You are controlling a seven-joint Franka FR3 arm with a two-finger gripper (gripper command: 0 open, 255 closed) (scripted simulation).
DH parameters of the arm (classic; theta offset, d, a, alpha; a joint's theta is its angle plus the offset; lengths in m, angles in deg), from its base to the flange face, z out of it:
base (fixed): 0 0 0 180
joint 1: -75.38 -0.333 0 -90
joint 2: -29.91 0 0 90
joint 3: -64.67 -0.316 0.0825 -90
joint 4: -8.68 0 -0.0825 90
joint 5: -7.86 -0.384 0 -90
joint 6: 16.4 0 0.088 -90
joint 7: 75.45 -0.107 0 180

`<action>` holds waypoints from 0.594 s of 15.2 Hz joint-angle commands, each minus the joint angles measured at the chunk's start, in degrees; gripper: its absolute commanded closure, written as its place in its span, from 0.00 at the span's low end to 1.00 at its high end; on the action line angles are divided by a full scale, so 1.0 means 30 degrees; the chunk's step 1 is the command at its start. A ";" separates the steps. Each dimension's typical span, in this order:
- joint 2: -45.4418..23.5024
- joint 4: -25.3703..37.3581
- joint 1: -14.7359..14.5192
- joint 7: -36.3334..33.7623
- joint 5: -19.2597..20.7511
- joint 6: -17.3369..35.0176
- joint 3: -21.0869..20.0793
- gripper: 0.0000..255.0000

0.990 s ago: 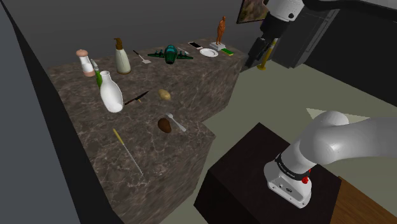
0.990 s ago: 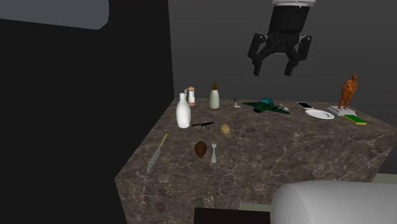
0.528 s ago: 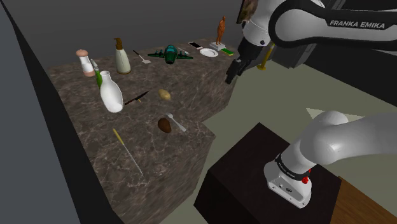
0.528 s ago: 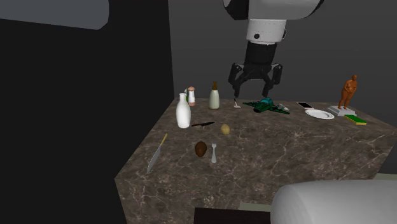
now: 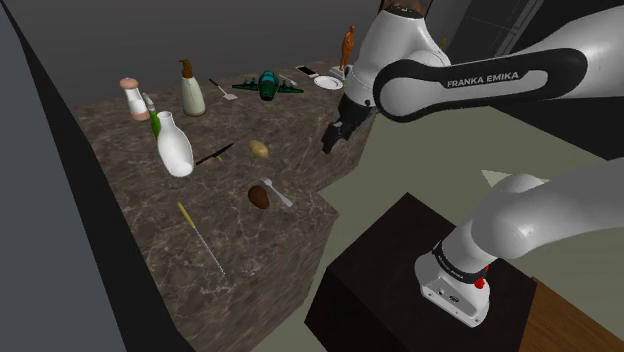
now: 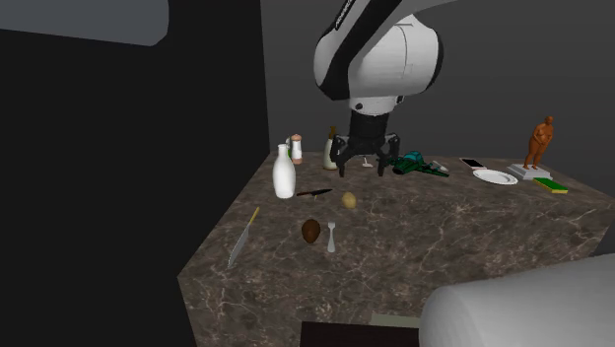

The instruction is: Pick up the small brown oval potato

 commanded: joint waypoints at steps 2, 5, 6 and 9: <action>-0.1854 -0.0213 0.0233 -0.1097 0.0337 0.2339 -0.0986 0.00; -0.4023 0.0019 0.0701 -0.2517 0.1216 0.4442 -0.2048 0.00; -0.4796 0.0162 0.0904 -0.3095 0.1672 0.5104 -0.2406 0.00; -0.7258 0.0800 0.1632 -0.5284 0.3721 0.6902 -0.3451 0.00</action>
